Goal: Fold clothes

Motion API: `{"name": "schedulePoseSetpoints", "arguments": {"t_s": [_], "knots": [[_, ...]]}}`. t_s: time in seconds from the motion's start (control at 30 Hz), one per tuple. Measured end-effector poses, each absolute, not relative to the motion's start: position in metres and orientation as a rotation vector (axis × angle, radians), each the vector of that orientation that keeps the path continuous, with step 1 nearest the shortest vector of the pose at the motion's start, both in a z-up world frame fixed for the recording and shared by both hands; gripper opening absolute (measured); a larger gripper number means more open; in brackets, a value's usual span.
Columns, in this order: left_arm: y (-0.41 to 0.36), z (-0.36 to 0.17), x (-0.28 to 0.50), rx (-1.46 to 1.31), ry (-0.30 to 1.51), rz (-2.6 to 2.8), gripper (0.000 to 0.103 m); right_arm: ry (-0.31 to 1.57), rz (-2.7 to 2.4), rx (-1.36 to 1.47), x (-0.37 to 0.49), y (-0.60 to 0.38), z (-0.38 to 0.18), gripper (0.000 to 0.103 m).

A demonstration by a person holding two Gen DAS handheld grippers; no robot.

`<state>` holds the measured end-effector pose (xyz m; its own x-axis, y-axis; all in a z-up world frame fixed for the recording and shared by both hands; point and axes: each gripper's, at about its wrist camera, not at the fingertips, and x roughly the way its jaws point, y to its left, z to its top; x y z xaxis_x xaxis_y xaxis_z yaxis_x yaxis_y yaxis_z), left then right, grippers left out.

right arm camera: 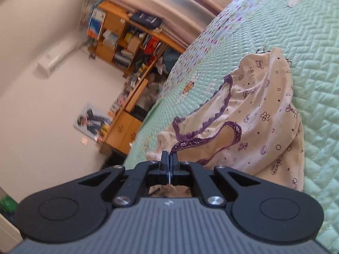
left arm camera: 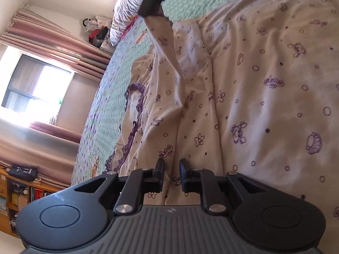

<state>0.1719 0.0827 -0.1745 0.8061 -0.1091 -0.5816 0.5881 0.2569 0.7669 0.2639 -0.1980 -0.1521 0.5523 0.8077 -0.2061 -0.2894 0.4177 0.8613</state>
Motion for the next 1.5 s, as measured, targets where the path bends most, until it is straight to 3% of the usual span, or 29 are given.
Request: {"name": "schedulePoseSetpoints", "arguments": {"t_s": [0.23,0.37,0.53,0.67,0.77,0.9,1.13,1.2,1.23,1.27,1.37,1.5], "knots": [[0.085,-0.171,0.184,1.233,0.517,-0.535,0.018,0.659,0.746,1.064,0.262,-0.214,-0.158,0.001],[0.089,-0.163,0.184,1.197,0.558,-0.583,0.007,0.661,0.721,1.042,0.263,-0.214,-0.157,0.001],[0.102,-0.145,0.177,1.089,0.611,-0.706,0.006,0.748,0.644,0.892,0.257,-0.221,-0.165,0.002],[0.105,-0.130,0.174,0.993,0.594,-0.727,0.011,0.717,0.514,0.497,0.244,-0.208,-0.145,0.006],[0.102,-0.116,0.175,0.862,0.553,-0.727,0.020,0.620,0.509,0.387,0.239,-0.198,-0.119,0.007],[0.083,-0.113,0.196,0.678,0.556,-0.698,0.033,0.622,0.613,0.267,0.263,-0.168,-0.105,0.012],[0.068,-0.153,0.230,0.437,0.742,-0.750,0.030,0.869,0.789,0.477,0.329,-0.139,-0.158,0.012],[0.075,-0.157,0.235,0.364,0.773,-0.749,0.029,0.847,0.673,0.451,0.331,-0.144,-0.160,0.011],[0.077,-0.158,0.237,0.339,0.786,-0.747,0.029,0.835,0.615,0.438,0.333,-0.146,-0.161,0.002],[0.075,-0.158,0.237,0.349,0.787,-0.747,0.030,0.823,0.557,0.424,0.334,-0.148,-0.163,0.000],[0.069,-0.158,0.233,0.397,0.779,-0.744,0.030,0.766,0.426,0.368,0.332,-0.152,-0.160,0.007],[0.069,-0.156,0.231,0.390,0.770,-0.735,0.030,0.720,0.622,0.322,0.311,-0.127,-0.143,0.007]]}}
